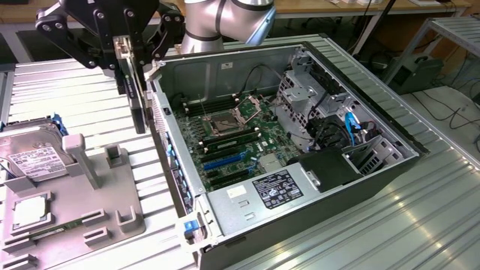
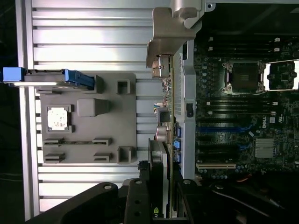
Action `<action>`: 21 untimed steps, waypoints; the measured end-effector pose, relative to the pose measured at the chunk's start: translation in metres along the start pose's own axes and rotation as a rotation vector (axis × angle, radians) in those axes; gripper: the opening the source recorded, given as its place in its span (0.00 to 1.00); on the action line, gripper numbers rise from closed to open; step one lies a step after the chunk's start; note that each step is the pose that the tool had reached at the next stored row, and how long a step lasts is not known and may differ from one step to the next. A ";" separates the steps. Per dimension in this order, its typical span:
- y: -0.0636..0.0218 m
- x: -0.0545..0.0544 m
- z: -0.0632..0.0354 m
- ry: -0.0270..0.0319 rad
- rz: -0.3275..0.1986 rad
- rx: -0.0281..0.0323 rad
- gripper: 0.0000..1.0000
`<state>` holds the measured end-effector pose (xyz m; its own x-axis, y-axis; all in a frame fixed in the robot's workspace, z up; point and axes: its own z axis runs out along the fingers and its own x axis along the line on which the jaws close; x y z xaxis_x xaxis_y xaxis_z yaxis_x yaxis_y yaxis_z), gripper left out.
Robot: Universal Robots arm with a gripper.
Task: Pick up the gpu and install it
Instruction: 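Pick up the gpu and move the gpu toward the slot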
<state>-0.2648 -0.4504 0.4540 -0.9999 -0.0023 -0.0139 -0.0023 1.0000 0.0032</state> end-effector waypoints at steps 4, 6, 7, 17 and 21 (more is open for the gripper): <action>0.0000 -0.006 0.0001 0.0000 0.000 0.0000 0.28; 0.0000 -0.008 0.0001 0.0001 0.000 0.0000 0.28; 0.0000 -0.009 0.0002 0.0000 0.000 0.0000 0.28; 0.0000 -0.015 0.0003 0.0000 0.000 0.0000 0.28; 0.0000 -0.018 0.0004 0.0000 0.000 0.0000 0.28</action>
<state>-0.2463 -0.4504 0.4538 -0.9999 -0.0023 -0.0139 -0.0023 1.0000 0.0032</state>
